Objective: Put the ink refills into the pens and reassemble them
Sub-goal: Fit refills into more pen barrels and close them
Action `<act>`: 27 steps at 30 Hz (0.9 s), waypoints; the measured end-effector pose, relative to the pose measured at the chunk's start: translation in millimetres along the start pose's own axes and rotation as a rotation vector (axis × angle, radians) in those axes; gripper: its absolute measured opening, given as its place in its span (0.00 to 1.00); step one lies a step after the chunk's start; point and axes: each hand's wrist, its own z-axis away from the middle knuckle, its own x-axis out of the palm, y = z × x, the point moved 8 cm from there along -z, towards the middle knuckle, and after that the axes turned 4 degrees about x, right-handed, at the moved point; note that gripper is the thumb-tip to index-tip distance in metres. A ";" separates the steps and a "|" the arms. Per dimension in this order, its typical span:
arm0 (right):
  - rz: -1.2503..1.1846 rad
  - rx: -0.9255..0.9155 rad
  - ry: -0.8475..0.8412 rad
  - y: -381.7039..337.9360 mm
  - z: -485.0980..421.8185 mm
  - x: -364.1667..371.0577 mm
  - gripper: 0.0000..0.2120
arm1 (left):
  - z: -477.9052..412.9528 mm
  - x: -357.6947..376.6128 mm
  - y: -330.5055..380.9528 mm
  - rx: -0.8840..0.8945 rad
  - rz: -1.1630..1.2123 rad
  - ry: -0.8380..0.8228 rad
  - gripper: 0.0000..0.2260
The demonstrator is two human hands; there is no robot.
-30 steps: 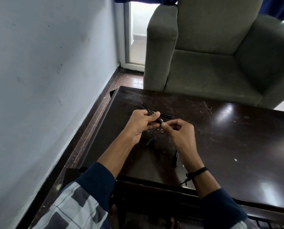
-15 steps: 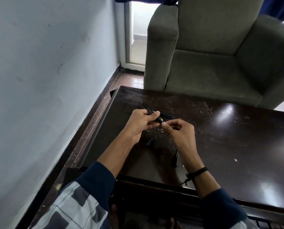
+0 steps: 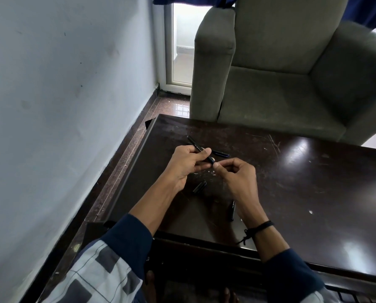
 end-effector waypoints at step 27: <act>-0.085 0.035 -0.028 2.0 -1.6 1.1 0.07 | -3.5 -1.3 -1.7 0.011 -0.016 -0.003 0.07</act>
